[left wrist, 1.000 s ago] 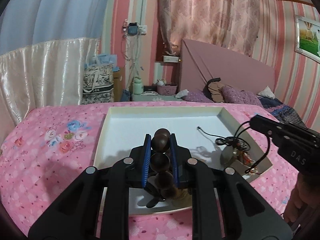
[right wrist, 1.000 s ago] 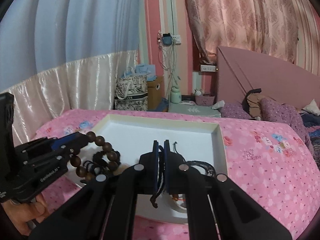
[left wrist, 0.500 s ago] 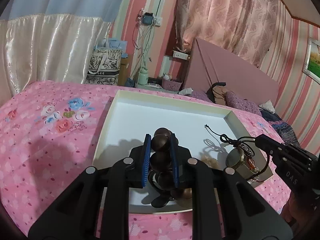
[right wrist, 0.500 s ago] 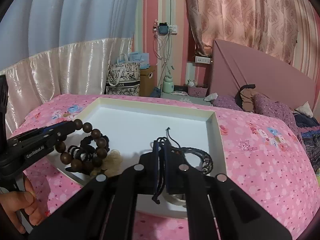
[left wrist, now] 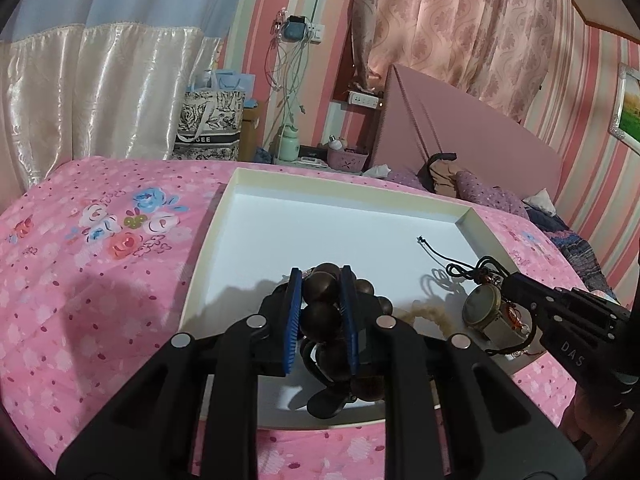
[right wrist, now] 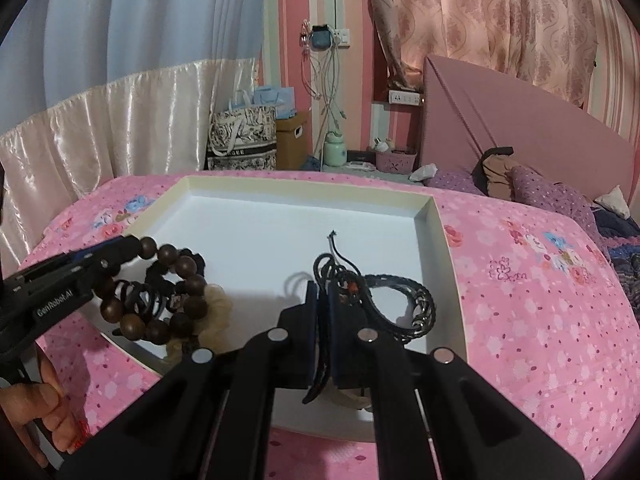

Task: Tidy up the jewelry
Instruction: 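Lower the bead bracelet into the tray with the left tool while the right releases the pendant there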

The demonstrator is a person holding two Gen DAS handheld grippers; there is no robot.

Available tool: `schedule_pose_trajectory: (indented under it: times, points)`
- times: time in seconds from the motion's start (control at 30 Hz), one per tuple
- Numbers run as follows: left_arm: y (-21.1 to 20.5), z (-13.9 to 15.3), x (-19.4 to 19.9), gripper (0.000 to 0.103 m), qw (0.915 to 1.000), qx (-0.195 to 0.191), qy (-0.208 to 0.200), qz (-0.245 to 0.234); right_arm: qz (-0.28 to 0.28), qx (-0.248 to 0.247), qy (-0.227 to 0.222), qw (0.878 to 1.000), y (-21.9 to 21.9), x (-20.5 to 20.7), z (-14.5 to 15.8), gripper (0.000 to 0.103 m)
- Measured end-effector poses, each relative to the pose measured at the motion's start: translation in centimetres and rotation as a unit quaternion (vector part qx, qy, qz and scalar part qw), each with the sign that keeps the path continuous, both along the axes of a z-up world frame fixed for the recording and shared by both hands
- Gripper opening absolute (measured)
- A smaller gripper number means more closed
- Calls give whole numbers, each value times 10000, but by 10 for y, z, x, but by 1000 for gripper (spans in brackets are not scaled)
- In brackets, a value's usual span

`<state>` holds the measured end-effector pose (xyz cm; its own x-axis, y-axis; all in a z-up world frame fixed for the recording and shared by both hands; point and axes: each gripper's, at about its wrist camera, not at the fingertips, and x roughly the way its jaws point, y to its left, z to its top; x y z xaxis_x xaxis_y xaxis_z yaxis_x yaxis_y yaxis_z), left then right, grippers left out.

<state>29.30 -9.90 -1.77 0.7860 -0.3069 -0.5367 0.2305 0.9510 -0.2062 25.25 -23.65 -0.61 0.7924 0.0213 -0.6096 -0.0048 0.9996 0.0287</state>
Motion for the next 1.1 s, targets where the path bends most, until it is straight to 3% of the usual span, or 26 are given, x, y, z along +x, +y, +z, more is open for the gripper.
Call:
schedule_pose_trajectory:
  times: [0.37, 0.57, 0.67, 0.97, 1.1]
  points:
    - [-4, -2, 11, 18, 9996, 266, 51, 96, -47, -32, 137, 9999, -5, 3, -5, 4]
    - [9, -14, 24, 18, 9991, 22, 401, 103, -81, -41, 107, 9999, -6, 3, -4, 6]
    - [6, -16, 24, 19, 9991, 165, 373, 98, -93, -34, 101, 9999, -10, 3, -4, 6]
    - [7, -22, 26, 20, 9989, 81, 462, 48, -341, 60, 268, 9990, -32, 9, -12, 8]
    - [5, -21, 25, 34, 9989, 159, 441, 55, -326, 20, 308, 9990, -30, 10, -14, 8]
